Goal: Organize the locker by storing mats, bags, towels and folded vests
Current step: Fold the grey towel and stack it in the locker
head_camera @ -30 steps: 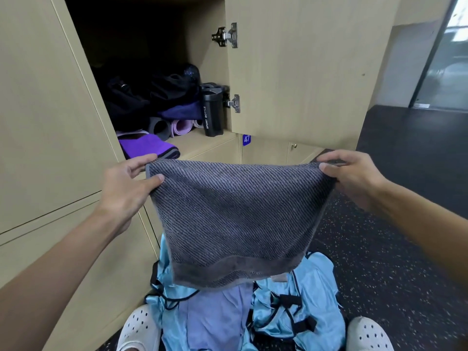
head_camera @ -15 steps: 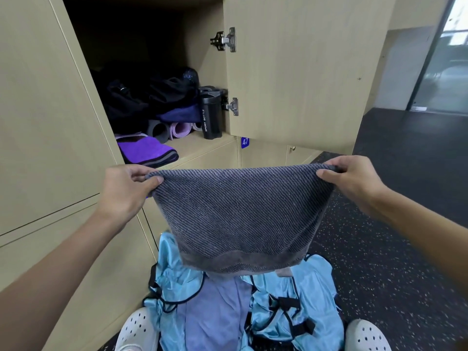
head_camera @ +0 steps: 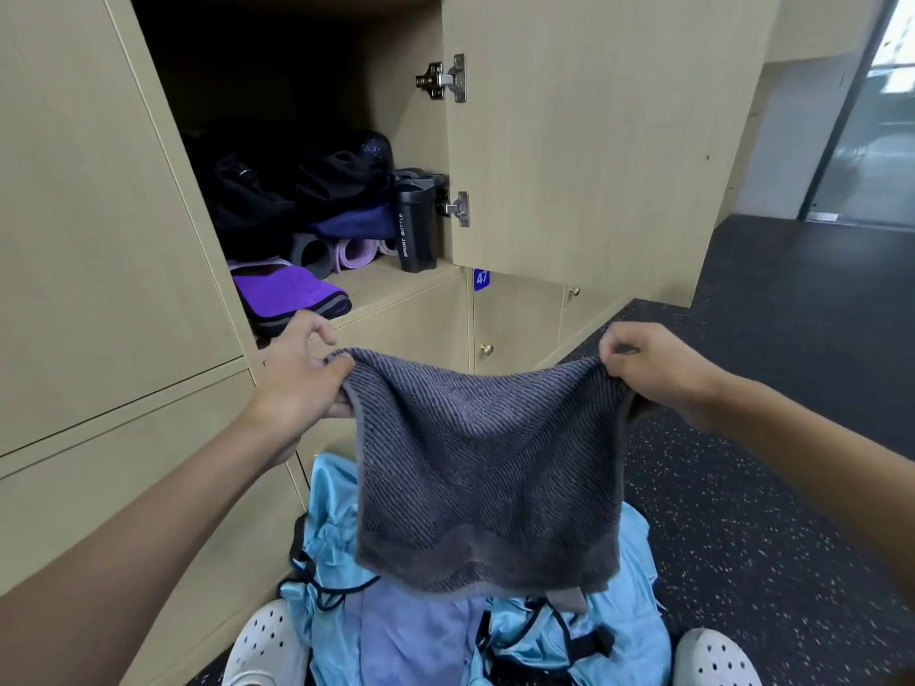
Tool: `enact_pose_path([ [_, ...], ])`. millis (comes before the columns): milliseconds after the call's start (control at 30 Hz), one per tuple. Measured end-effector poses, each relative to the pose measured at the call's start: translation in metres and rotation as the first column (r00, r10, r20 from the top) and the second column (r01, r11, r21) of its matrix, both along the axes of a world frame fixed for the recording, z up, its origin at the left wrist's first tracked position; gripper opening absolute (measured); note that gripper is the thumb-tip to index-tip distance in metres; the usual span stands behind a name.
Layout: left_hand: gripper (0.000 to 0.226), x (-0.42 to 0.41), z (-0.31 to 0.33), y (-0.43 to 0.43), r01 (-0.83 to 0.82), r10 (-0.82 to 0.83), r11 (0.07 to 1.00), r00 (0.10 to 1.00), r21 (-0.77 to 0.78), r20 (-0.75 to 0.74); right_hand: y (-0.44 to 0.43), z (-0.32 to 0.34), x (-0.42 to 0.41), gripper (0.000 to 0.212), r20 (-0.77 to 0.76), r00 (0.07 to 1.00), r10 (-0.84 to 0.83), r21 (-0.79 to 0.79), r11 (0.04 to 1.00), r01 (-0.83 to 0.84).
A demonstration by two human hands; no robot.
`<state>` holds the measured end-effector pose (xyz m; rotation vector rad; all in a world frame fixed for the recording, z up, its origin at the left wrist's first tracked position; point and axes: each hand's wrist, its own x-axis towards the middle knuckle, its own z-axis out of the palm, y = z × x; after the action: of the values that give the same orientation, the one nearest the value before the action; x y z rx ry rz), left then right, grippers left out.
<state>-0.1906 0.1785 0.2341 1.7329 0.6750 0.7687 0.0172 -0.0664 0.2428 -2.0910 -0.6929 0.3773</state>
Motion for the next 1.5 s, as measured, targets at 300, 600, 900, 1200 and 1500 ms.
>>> enact_pose_path([
  [300, 0.032, 0.009, 0.008, -0.035, 0.115, -0.107, 0.992, 0.986, 0.060, -0.127, 0.019, 0.017, -0.036, 0.019, -0.397, 0.871, 0.287, 0.209, 0.953, -0.219],
  [600, 0.028, 0.009, 0.012, -0.062, 0.316, -0.251, 0.918, 0.930, 0.238, -0.267, 0.038, 0.019, -0.077, 0.037, -0.378, 0.728, 0.572, 0.321, 0.819, -0.476],
  [900, 0.028, 0.004, 0.011, -0.055, 0.340, -0.277, 0.901, 0.929, 0.271, -0.245, 0.033, 0.017, -0.062, 0.029, 0.008, 0.844, 0.536, -0.114, 0.839, -0.531],
  [1200, 0.022, -0.005, 0.022, -0.040, 0.398, -0.379, 0.888, 0.917, 0.230, -0.123, 0.032, 0.001, -0.055, 0.020, 0.020, 0.703, 0.711, -0.370, 0.659, -0.655],
  [1500, 0.023, -0.008, 0.022, -0.019, 0.318, -0.209, 0.814, 0.941, 0.486, -0.266, 0.027, 0.002, -0.046, 0.026, 0.317, 0.809, 0.495, -0.229, 0.868, -0.441],
])
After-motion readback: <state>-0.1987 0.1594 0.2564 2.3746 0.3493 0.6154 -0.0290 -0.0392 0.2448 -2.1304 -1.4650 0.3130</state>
